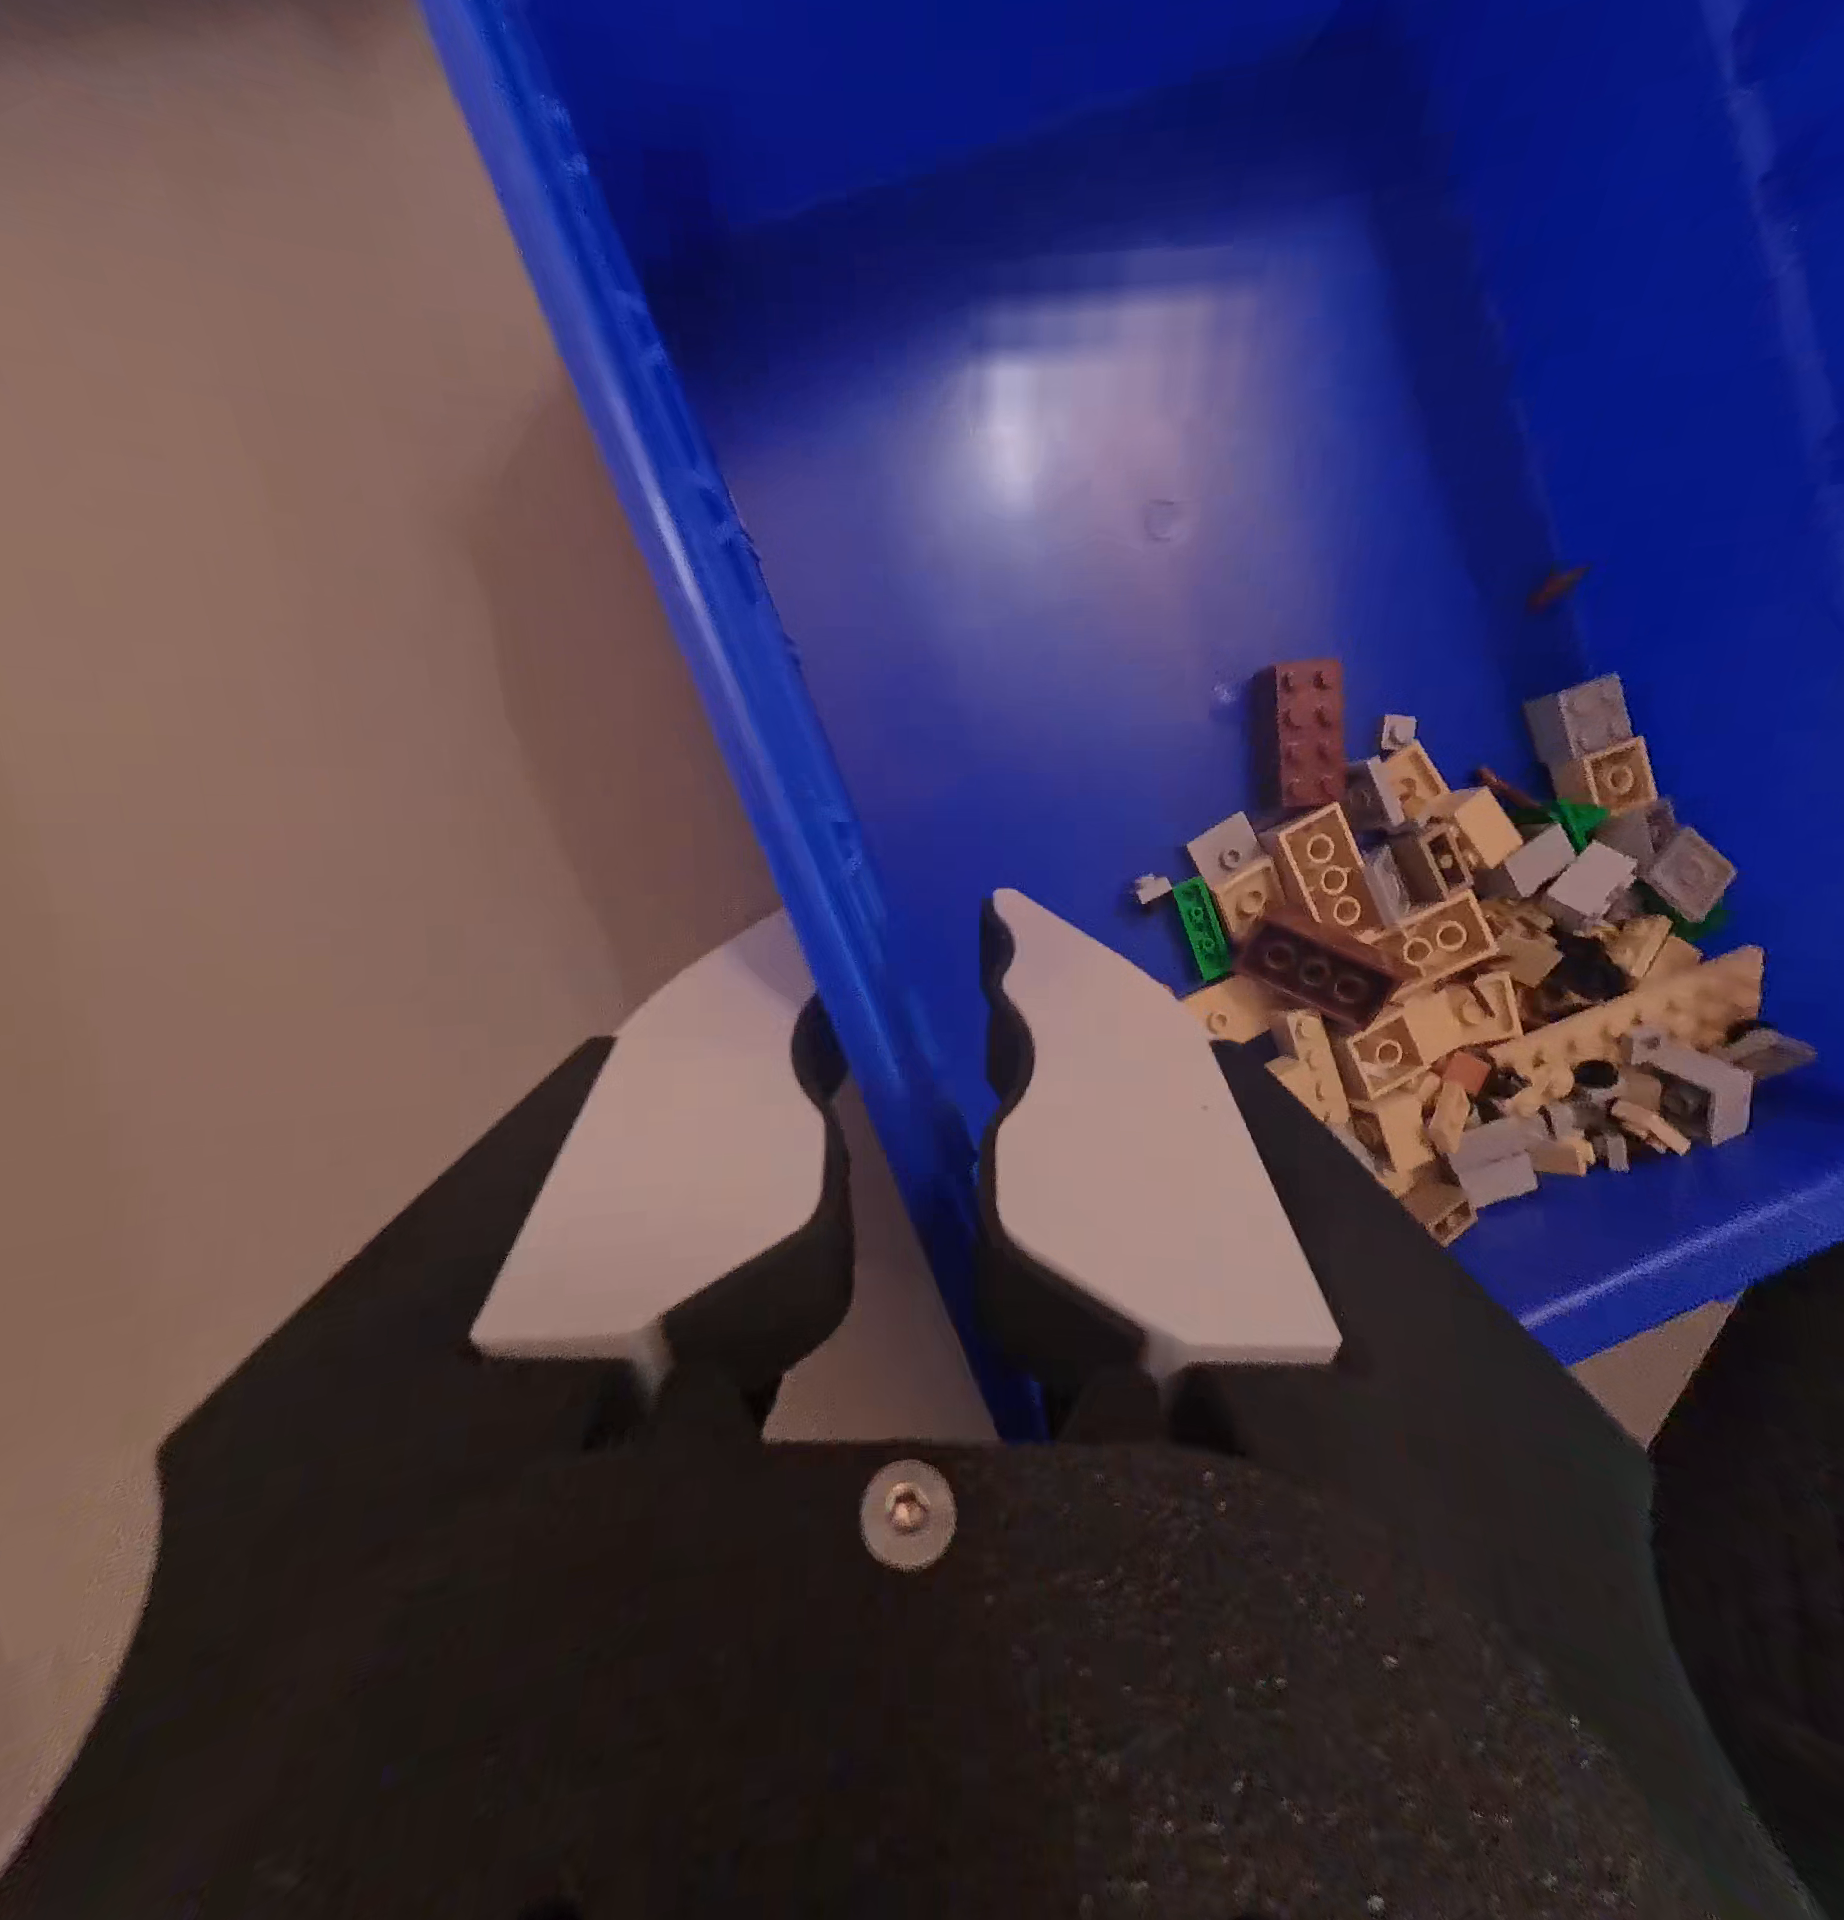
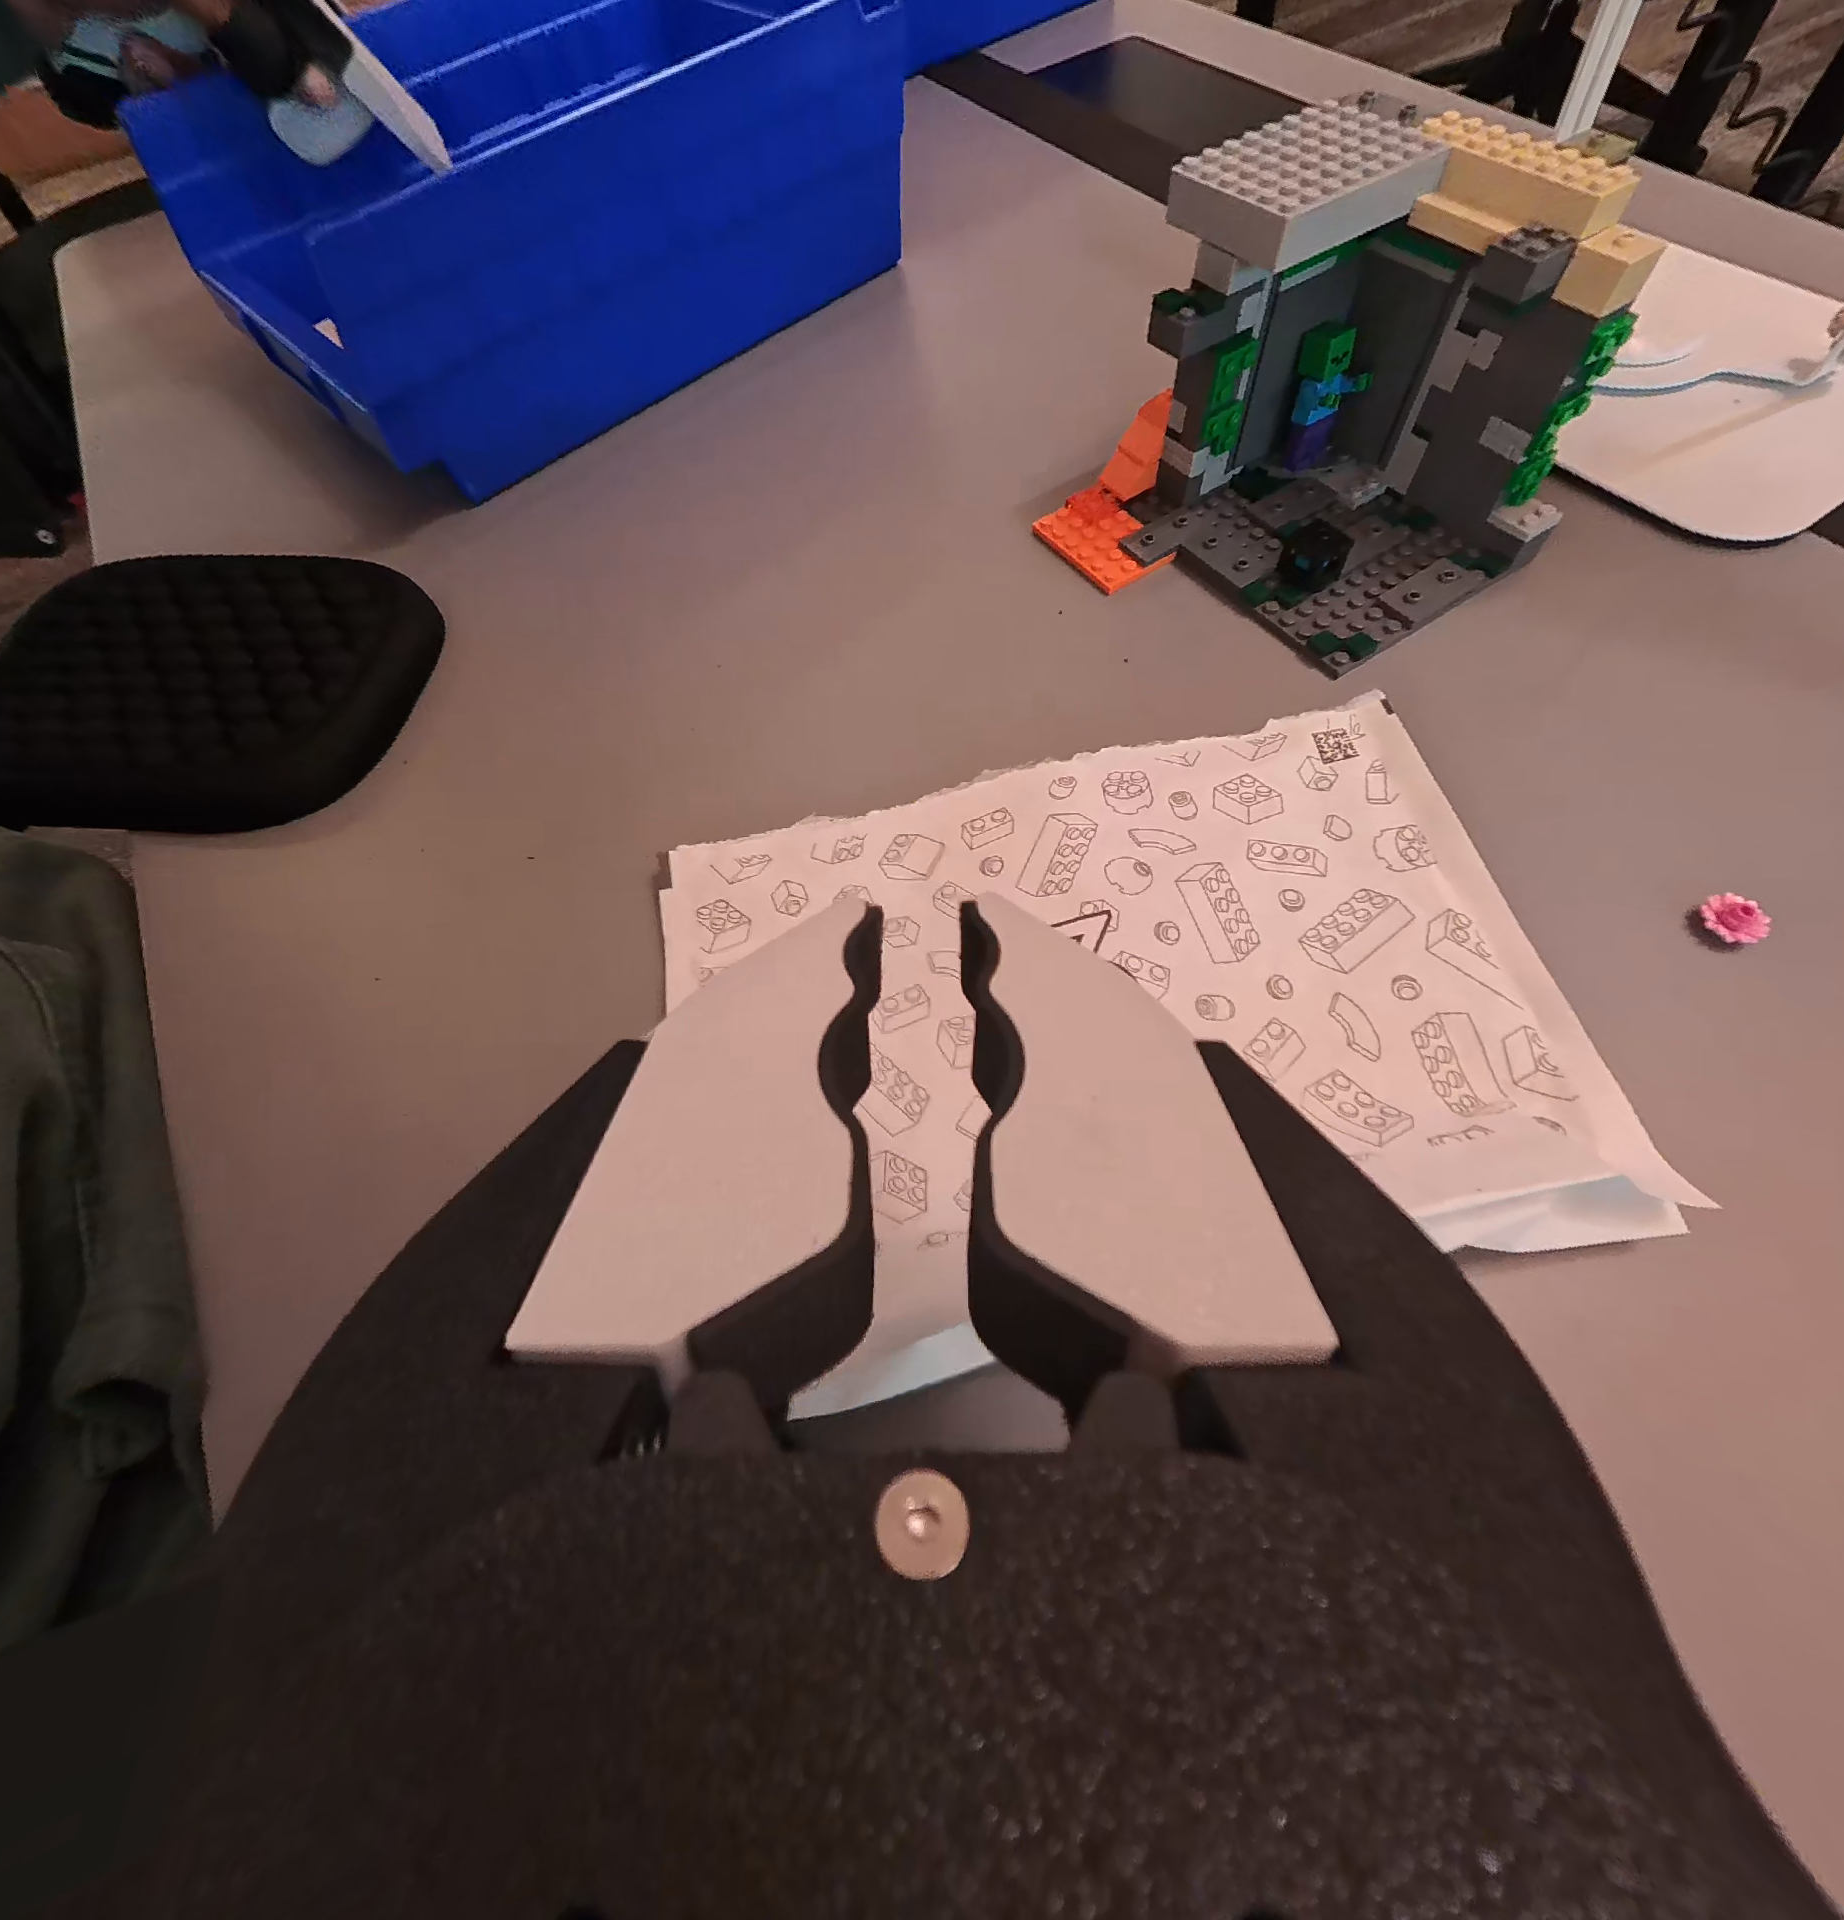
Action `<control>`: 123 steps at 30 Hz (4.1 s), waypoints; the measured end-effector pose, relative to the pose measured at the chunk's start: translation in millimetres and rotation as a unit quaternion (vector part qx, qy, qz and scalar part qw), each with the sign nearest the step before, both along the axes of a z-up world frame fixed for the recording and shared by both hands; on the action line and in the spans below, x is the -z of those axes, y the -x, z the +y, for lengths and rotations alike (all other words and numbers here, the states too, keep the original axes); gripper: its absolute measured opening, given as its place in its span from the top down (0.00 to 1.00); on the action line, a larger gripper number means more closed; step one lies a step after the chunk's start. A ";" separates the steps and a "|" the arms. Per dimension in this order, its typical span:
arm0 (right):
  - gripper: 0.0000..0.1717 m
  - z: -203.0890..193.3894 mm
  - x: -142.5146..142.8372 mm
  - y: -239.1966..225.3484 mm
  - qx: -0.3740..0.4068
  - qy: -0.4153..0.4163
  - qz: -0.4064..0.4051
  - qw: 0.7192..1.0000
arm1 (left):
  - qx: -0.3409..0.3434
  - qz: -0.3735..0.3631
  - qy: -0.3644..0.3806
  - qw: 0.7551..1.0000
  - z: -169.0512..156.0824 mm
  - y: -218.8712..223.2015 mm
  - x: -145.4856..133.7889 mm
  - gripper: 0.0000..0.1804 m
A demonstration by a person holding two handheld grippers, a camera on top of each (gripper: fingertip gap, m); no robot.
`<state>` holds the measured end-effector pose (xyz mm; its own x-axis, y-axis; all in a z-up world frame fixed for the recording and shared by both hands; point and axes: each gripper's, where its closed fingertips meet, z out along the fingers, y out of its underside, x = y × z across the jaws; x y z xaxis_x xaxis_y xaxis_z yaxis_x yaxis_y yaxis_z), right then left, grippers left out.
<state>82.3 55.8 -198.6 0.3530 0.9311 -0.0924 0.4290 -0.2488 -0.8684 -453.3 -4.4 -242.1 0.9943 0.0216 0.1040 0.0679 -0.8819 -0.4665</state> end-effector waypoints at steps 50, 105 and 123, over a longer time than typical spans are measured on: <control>1.00 -3.2 -1.0 -0.8 -0.055 0.303 0.156 0.938 | 0.373 -0.223 -0.256 0.863 -24.0 -395.1 -54.2 0.78; 1.00 -12.3 -4.0 14.3 -0.098 0.289 0.174 0.936 | 0.391 -0.311 -0.251 0.829 -29.8 -404.3 -52.5 0.85; 1.00 -16.4 -8.1 12.8 -0.101 0.291 0.185 0.933 | 0.419 -0.340 -0.243 0.806 -40.2 -415.6 -49.6 0.86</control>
